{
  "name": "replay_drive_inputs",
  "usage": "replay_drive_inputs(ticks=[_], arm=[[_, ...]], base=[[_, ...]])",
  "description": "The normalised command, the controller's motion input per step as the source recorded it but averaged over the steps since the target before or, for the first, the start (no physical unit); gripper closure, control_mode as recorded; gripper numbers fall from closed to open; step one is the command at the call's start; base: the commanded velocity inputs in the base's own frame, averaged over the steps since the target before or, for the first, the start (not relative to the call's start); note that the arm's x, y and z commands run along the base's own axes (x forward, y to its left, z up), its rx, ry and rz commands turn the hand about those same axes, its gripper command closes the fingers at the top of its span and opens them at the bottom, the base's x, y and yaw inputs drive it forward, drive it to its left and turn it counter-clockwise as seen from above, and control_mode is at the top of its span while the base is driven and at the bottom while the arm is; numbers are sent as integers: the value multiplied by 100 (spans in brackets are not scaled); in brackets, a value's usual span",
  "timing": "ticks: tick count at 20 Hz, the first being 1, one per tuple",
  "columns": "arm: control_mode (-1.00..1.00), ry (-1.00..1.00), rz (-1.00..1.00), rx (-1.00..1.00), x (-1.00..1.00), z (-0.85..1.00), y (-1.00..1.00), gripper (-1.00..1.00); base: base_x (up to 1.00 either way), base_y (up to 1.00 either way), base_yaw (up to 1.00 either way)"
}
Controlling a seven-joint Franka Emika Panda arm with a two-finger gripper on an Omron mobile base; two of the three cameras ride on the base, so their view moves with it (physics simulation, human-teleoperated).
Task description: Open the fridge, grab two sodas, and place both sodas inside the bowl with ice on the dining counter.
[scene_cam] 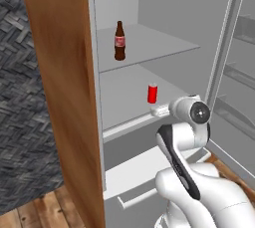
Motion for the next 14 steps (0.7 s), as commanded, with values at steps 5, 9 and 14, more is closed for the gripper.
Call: replay_drive_inputs(ticks=[5, 9, 14], arm=[[-100, -15, 2, 0, 17, 6, 0, -100], [-100, 0, 0, 2, 27, -3, 0, -100], [-100, 0, 3, 2, 12, -12, 0, -100]], base=[[0, 0, 0], [0, 0, 0], [0, 0, 0]])
